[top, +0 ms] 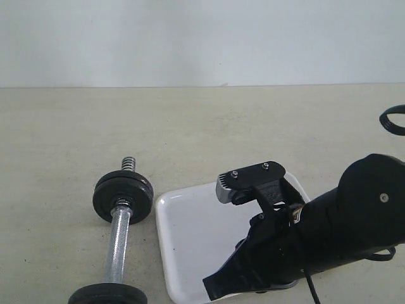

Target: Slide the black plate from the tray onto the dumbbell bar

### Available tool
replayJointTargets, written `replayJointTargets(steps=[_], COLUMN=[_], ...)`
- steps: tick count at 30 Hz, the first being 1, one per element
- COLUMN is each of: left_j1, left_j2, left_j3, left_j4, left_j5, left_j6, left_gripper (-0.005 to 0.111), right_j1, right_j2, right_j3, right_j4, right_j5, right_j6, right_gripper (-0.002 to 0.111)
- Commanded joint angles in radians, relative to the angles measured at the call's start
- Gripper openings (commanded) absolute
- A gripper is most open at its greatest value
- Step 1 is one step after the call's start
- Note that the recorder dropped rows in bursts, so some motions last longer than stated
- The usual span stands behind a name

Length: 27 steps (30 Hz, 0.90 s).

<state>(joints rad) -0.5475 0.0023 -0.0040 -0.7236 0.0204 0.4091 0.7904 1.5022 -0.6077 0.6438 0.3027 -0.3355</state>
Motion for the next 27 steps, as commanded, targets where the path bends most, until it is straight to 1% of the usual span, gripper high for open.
replayJointTargets(steps=[1,4,27], left_j1=[0.000,0.000,0.000], left_j2=[-0.002,-0.002,-0.002], left_j3=[0.004,0.004,0.004], left_j4=[0.136,0.167,0.167], left_j5=[0.123,0.181,0.181], left_j6=[0.049,0.081,0.081], left_gripper=[0.027,0.027,0.027], right_j1=[-0.003,-0.003,-0.003], right_j2=[-0.005,-0.005,-0.005], right_j3=[0.003,0.003,0.003], right_j4=[0.001,0.001,0.001], right_j5=[-0.004,-0.004,0.014], right_j6=[-0.003,-0.003,-0.003], right_gripper=[0.001,0.001,0.001])
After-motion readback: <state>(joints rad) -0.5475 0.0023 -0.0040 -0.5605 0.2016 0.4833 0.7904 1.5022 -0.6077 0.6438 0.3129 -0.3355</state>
